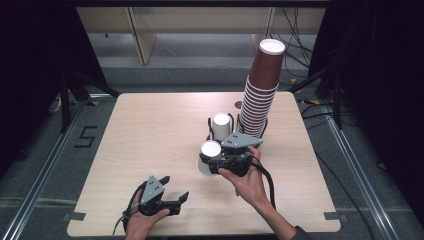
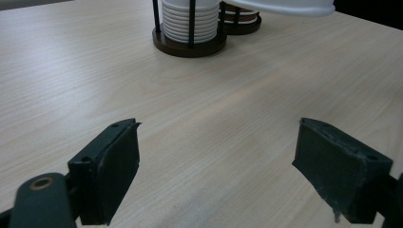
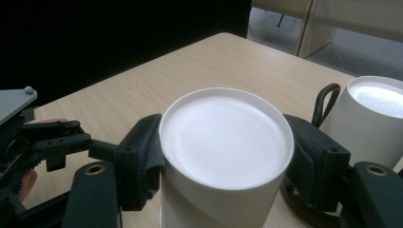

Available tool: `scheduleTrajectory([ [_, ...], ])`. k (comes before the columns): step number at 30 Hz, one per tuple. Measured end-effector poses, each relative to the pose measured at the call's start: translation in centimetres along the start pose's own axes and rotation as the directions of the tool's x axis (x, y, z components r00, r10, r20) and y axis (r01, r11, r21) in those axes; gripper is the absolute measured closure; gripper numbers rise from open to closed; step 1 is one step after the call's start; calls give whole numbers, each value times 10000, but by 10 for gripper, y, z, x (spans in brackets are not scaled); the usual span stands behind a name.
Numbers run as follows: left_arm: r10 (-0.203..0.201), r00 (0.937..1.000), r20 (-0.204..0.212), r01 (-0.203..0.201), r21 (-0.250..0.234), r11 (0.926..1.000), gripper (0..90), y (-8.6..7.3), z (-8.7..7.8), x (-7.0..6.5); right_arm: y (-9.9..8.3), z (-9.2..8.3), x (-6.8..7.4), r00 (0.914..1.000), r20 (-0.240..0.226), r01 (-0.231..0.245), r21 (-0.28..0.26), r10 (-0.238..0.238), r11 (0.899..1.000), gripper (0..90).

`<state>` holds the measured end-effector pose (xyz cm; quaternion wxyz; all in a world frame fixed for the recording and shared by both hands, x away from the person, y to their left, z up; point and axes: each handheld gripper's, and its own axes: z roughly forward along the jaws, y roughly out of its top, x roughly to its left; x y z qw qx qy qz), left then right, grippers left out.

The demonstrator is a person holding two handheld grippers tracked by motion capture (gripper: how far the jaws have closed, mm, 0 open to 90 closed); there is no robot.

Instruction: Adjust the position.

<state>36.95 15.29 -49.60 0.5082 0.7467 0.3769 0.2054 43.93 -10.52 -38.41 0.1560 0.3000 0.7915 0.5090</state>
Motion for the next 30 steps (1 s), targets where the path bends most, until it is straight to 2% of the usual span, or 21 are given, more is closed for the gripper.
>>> scheduleTrajectory([
  [3,-28,10000,-23,28,-63,10000,148,1,-2,-1,-3,1,4,9999,-99,-120,126,121,9998,345],
  [4,6,10000,67,-5,-228,9997,148,1,-1,0,-4,2,6,9998,-199,65,145,-62,9999,345],
  [5,46,10000,76,-44,-237,9997,148,1,-2,0,-5,4,7,9993,-364,28,137,-23,9999,345],
  [7,42,10000,79,-40,-261,9997,148,2,-2,0,-5,5,9,9997,-248,61,143,-58,9999,345],
  [8,28,10000,58,-26,-371,9993,148,2,-2,-1,-5,6,10,9992,-310,243,109,-240,9996,345],
  [9,69,10000,51,-67,-435,9990,148,2,-1,-1,-5,7,11,9983,-556,150,75,-146,9999,345],
  [10,88,9999,109,-82,-625,9980,148,3,1,-1,-5,7,12,9986,-522,104,174,-94,9998,345],
  [12,122,9998,167,-110,-713,9974,148,4,1,-2,-5,7,13,9984,-560,87,168,-78,9998,345],
  [13,155,9996,220,-136,-833,9964,148,5,3,-3,-4,8,16,9971,-757,83,79,-77,9999,345],
  [15,294,9987,426,-249,-1021,9945,148,6,4,-5,-4,7,17,9972,-738,124,101,-117,9999,345],
  [17,396,9984,400,-349,-1121,9931,148,8,6,-9,-3,6,19,9971,-732,198,97,-190,9998,345],
  [18,556,9963,650,-473,-1227,9913,148,9,7,-13,-3,6,20,9971,-691,317,-43,-319,9995,345],
  [19,556,9963,650,-473,-1227,9913,148,9,7,-13,-3,6,20,9971,-691,317,-43,-319,9995,345],
  [20,752,9948,687,-663,-1234,9901,148,9,8,-15,-3,6,20,9969,-702,355,-65,-358,9994,345],
  [21,972,9928,705,-880,-1239,9884,148,9,10,-17,-3,8,21,9950,-975,237,13,-235,9997,345],
  [22,1013,9923,708,-924,-1198,9885,147,10,11,-18,-3,7,22,9957,-884,283,151,-268,9995,345],
  [24,1013,9922,724,-921,-1209,9884,147,10,11,-18,-4,8,23,9954,-940,215,62,-208,9998,345],
  [25,971,9922,776,-862,-1335,9873,147,10,13,-18,-5,8,24,9936,-1110,243,133,-227,9996,345],
  [28,933,9931,716,-836,-1277,9883,147,11,13,-18,-5,8,27,9918,-1269,156,102,-141,9998,345],
  [30,862,9920,924,-715,-1517,9858,146,11,15,-19,-5,9,32,9891,-1467,115,53,-106,9999,345],
])
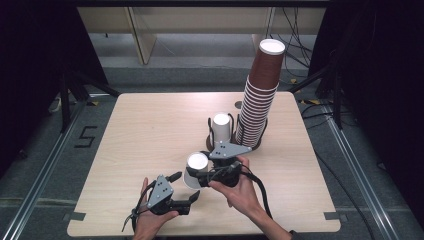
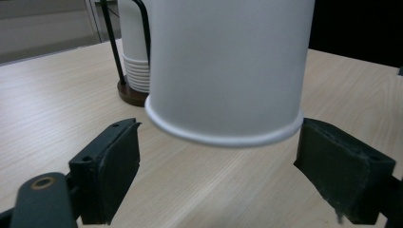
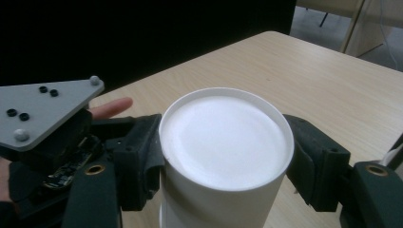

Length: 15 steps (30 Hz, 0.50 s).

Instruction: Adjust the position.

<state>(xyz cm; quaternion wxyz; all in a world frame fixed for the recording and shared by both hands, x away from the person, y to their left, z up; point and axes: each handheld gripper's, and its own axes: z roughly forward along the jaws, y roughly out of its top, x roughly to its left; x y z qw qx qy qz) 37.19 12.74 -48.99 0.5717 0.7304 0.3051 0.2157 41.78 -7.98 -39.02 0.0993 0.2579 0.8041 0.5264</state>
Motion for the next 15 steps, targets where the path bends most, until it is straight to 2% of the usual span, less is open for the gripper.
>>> scheduleTrajectory([
  [3,100,9999,47,-100,14,9999,146,1,0,-2,0,1,2,10000,-89,3,-45,-3,10000,345],
  [6,260,9995,163,-255,-305,9992,137,2,3,-3,-1,3,4,9998,-195,80,25,-80,10000,345],
  [7,279,9995,131,-275,-277,9992,137,2,2,-4,-2,3,5,9995,-306,-92,39,93,10000,346],
  [10,347,9994,97,-343,-339,9988,136,3,3,-4,-2,2,4,9996,-286,-22,-17,21,10000,346],
  [12,419,9991,62,-415,-490,9979,136,2,4,-4,-2,2,5,9987,-446,-243,30,244,9997,345],
  [14,840,9965,-11,-840,-439,9955,148,4,2,-4,-2,2,4,9987,-446,-269,-62,266,9996,344],
  [15,868,9962,-7,-868,-446,9952,158,4,2,-4,-2,1,3,9983,-487,-323,41,325,9995,341],
])
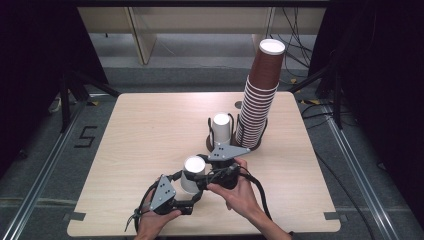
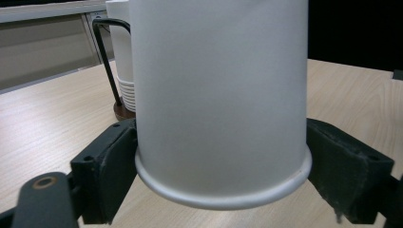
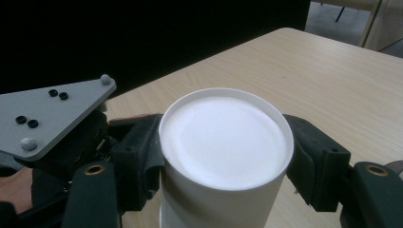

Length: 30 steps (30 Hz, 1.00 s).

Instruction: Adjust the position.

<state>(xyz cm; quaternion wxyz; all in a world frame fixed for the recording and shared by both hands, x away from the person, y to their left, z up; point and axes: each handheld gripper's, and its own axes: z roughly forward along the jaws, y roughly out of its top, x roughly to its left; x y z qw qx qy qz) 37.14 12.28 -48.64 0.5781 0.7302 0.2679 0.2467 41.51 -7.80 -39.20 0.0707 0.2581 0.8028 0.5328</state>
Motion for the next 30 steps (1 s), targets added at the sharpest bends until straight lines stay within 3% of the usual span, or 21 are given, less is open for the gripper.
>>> scheduleTrajectory([
  [2,53,10000,64,-52,-136,9999,185,0,1,0,0,0,-1,9999,-101,-86,-78,85,9999,337],
  [3,361,9993,-23,-361,203,9991,198,2,-2,0,0,-2,-2,9994,-149,-300,83,302,9995,328],
  [4,293,9995,79,-294,41,9996,209,2,-2,0,0,-2,-3,9990,-287,-355,61,357,9994,324],
  [6,351,9993,88,-352,98,9993,222,3,-4,0,1,-5,-5,9988,-321,-373,-25,372,9993,297],
  [7,510,9987,67,-510,63,9987,222,4,-4,1,1,-5,-5,9988,-321,-373,-25,372,9993,297],
  [8,701,9975,80,-702,51,9975,227,4,-4,1,0,-6,-7,9979,-530,-371,258,384,9990,228],
  [9,976,9951,137,-980,329,9946,227,5,-7,0,0,-7,-7,9975,-631,-295,218,308,9993,230],
  [11,986,9950,134,-991,438,9941,230,6,-7,-1,-1,-9,-8,9973,-691,-243,336,266,9991,214],
  [16,1189,9920,417,-1212,560,9911,229,7,-6,-4,-2,-12,-10,9968,-695,-351,645,396,9973,223],
  [17,1236,9911,488,-1269,704,9894,226,7,-6,-6,-4,-12,-12,9957,-779,-448,706,503,9965,303],
  [18,1236,9911,488,-1269,704,9894,221,7,-6,-6,-4,-12,-12,9957,-779,-448,706,503,9965,303],
  [21,970,9935,590,-994,401,9942,177,6,-5,-5,-5,-12,-14,9916,-1002,-760,607,818,9953,326],
  [24,558,9973,474,-546,-266,9982,146,4,-6,-5,-2,-17,-13,9879,-1041,-1131,246,1151,9933,338],
  [25,558,9973,474,-546,-266,9982,145,4,-6,-5,-2,-18,-14,9838,-1129,-1396,44,1391,9902,339],
  [26,459,9980,446,-427,-698,9966,145,4,-5,-4,-1,-20,-14,9779,-1201,-1743,-152,1713,9846,339],
  [27,470,9982,383,-441,-732,9963,144,4,-6,-4,0,-22,-15,9733,-1309,-1931,-224,1886,9809,340],
  [30,557,9978,358,-512,-1181,9917,144,6,-7,-6,0,-23,-16,9680,-1533,-2063,-348,1988,9779,339],
])
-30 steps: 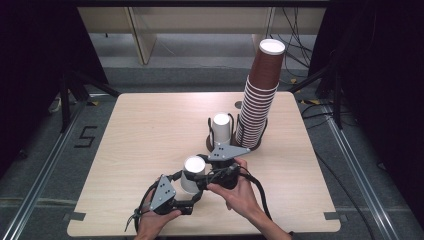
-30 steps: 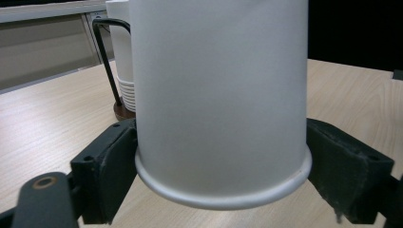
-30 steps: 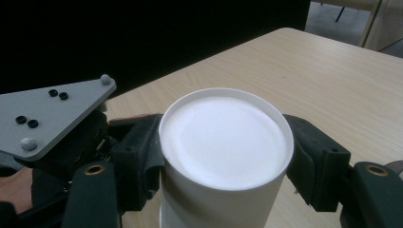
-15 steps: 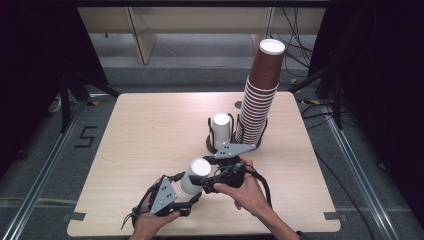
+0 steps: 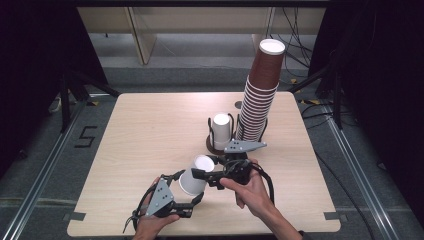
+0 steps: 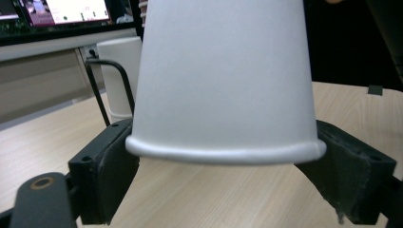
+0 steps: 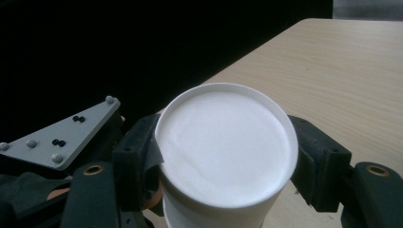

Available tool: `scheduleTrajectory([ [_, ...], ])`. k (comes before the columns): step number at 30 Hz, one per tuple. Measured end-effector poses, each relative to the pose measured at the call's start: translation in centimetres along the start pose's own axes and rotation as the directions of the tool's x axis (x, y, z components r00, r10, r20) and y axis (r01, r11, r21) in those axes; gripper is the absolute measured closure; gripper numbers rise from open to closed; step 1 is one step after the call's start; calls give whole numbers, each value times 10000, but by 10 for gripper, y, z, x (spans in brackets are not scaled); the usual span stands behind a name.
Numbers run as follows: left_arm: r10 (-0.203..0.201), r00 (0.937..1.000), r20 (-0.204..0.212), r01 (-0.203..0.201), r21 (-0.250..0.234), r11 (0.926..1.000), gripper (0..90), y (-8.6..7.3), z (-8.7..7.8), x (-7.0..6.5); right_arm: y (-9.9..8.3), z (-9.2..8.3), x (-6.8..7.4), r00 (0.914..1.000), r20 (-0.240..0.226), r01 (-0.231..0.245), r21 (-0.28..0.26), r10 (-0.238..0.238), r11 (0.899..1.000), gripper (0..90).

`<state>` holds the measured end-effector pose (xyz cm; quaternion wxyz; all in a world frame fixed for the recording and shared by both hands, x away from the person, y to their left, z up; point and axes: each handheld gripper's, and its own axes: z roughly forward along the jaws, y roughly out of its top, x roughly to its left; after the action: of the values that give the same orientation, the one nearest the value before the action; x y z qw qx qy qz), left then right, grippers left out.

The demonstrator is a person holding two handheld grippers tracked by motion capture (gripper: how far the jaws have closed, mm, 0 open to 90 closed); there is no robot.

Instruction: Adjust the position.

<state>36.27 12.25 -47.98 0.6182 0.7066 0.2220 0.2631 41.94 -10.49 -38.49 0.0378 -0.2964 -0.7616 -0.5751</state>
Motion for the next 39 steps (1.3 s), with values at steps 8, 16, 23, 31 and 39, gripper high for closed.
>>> scheduleTrajectory([
  [8,138,9998,121,-141,285,9995,172,2,-2,0,-3,3,-2,9996,-247,-115,146,118,9998,334],
  [16,343,9981,516,-382,773,9963,234,5,-8,5,-1,-3,-7,9998,-23,190,1062,-188,9942,233],
  [23,817,9895,1190,-983,1406,9852,245,8,-11,9,3,-13,-15,9921,-606,1178,1518,-1097,9814,191],
  [31,1159,9732,1985,-1538,1872,9702,246,8,-9,2,-3,-18,-17,9792,-1065,1941,2439,-1727,9502,201],
  [39,1234,9656,2287,-1695,1941,9662,243,8,-8,0,-9,-18,-15,9723,-1561,2130,2834,-1742,9351,297],
])
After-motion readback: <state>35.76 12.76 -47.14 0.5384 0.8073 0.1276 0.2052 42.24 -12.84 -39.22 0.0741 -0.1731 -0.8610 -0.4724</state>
